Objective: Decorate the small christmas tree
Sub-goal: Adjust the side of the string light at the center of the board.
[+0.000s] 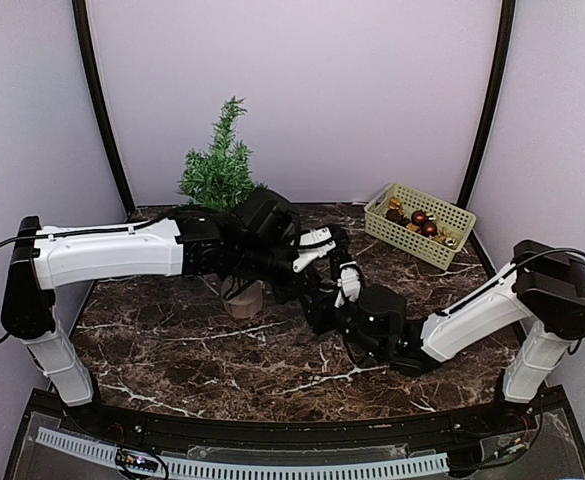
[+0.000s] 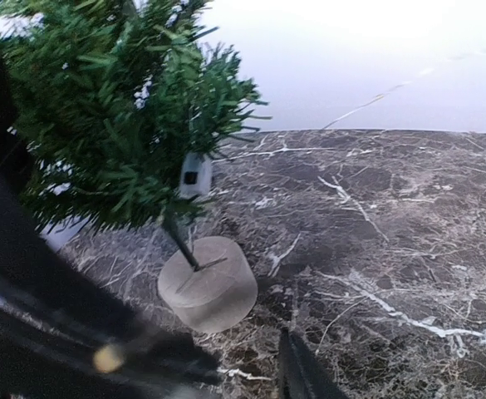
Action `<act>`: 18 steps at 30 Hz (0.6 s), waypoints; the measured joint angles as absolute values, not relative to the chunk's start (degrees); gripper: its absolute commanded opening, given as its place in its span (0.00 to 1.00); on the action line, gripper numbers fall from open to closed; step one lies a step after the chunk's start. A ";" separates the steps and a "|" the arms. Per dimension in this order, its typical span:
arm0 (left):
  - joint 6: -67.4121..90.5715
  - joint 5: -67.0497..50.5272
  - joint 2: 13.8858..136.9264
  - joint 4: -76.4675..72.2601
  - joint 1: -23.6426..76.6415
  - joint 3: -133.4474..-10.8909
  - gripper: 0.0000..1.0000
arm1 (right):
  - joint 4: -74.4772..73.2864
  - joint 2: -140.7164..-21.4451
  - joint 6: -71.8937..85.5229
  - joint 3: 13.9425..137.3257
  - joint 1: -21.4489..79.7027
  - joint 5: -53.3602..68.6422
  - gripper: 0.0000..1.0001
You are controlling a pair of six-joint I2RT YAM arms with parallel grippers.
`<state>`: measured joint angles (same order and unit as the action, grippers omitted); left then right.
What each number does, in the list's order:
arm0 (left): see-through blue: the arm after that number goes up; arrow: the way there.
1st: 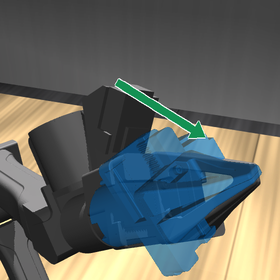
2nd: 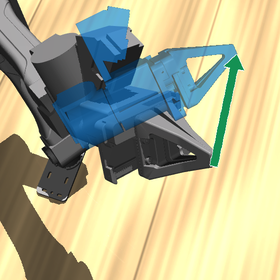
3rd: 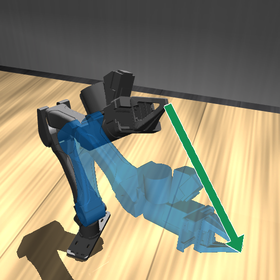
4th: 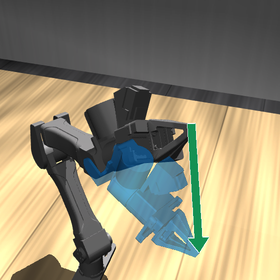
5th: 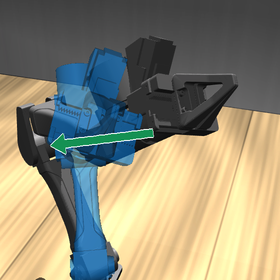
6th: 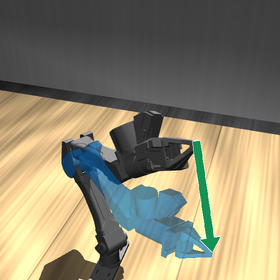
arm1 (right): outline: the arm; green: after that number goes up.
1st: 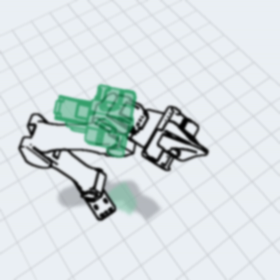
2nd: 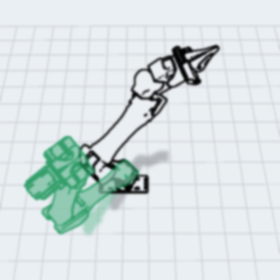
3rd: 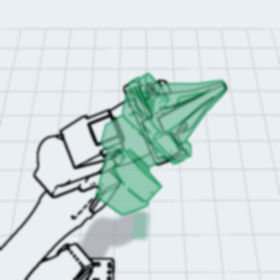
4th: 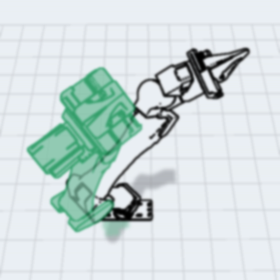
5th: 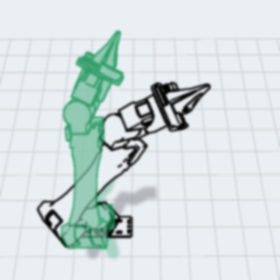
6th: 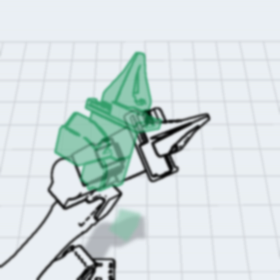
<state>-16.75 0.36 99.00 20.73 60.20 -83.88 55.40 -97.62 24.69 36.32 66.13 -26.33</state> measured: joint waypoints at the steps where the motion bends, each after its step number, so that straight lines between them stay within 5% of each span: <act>1: -16.69 0.12 98.96 20.75 60.20 -83.81 0.00 | 55.42 -98.04 24.18 36.69 65.87 -26.87 0.18; 4: -16.56 -0.45 98.52 20.73 60.20 -83.35 0.03 | 55.75 -98.61 23.35 36.99 65.04 -28.75 0.01; 11: -16.62 -0.01 97.97 20.64 59.72 -82.37 0.43 | 56.01 -95.90 22.74 35.79 64.40 -30.00 0.00; 15: -17.69 2.24 97.73 20.88 59.57 -81.95 0.43 | 55.11 -92.44 22.74 33.98 64.34 -29.15 0.00; 18: -18.72 3.95 97.73 20.99 59.55 -81.95 0.26 | 54.02 -90.76 22.76 33.26 64.34 -28.18 0.00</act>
<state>-18.72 3.95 97.73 20.99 59.55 -81.95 54.02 -90.76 22.76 33.26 64.34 -28.18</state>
